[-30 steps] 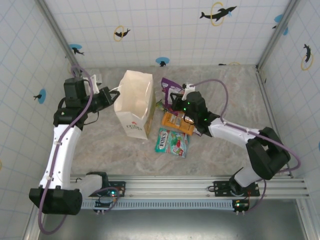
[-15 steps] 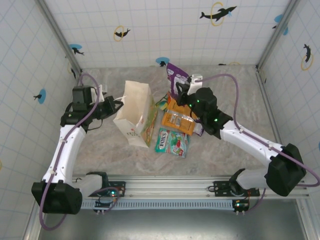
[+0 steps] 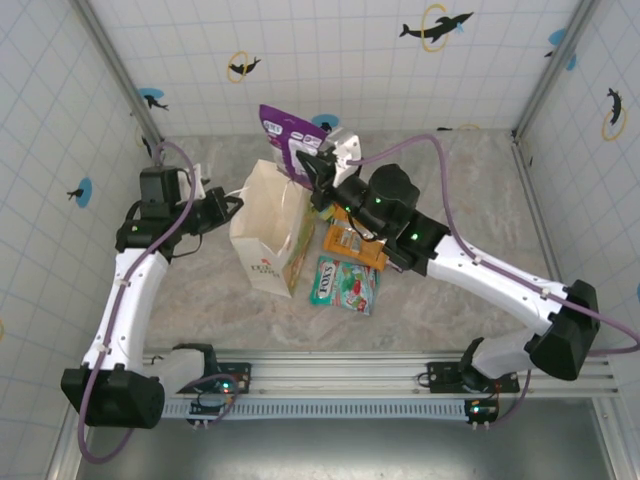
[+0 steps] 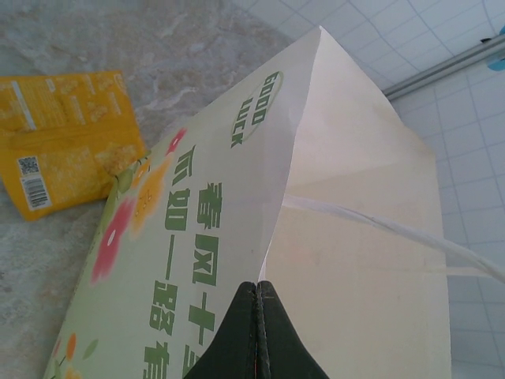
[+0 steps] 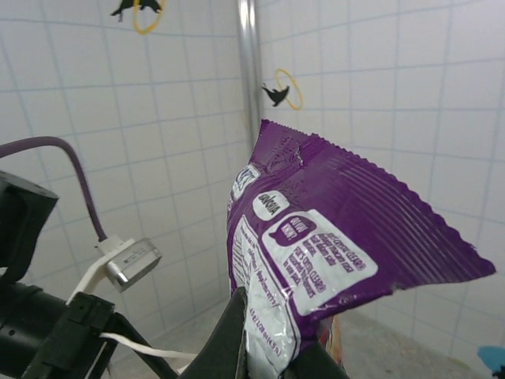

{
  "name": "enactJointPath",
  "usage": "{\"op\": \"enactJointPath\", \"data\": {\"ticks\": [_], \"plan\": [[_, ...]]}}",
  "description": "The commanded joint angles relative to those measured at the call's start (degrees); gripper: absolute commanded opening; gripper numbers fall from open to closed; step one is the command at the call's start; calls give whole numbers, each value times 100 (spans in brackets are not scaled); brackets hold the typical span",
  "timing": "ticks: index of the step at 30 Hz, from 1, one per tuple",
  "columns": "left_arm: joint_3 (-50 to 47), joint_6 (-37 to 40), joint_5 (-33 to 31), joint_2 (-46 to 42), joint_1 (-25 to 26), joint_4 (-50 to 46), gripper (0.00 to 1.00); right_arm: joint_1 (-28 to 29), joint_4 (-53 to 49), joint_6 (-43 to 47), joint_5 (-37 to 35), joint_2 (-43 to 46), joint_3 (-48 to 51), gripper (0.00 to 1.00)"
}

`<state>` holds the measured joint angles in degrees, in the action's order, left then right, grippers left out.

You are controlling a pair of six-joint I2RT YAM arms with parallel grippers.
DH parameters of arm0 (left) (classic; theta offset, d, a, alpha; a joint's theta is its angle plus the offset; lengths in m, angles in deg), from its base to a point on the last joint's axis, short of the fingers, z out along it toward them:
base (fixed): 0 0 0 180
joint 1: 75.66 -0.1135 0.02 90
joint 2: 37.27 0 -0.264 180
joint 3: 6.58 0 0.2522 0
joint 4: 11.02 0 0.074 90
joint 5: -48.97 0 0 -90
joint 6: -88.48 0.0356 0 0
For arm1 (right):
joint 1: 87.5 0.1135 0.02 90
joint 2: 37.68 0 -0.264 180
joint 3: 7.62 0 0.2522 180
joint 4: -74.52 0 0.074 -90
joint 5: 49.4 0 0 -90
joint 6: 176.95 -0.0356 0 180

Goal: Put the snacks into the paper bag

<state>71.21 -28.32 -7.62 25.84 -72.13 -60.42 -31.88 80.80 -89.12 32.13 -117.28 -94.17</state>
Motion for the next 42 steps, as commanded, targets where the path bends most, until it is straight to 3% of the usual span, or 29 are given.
{"op": "enactJointPath", "data": {"ticks": [1,10,19,36,42], "plan": [[206,226,-116,5,-27,-209,0,172,642,412,307,-143,-400,1],[250,231,-323,79,-29,-193,0,275,978,332,797,-545,-755,1],[283,232,-325,88,-28,-167,0,336,1257,567,835,-618,-1222,1],[130,-153,-631,-126,-24,287,0,953,1132,-1182,-1219,-1125,-976,0],[49,-254,-579,-202,-25,426,0,880,753,-1196,-2190,-1372,-912,0]]}}
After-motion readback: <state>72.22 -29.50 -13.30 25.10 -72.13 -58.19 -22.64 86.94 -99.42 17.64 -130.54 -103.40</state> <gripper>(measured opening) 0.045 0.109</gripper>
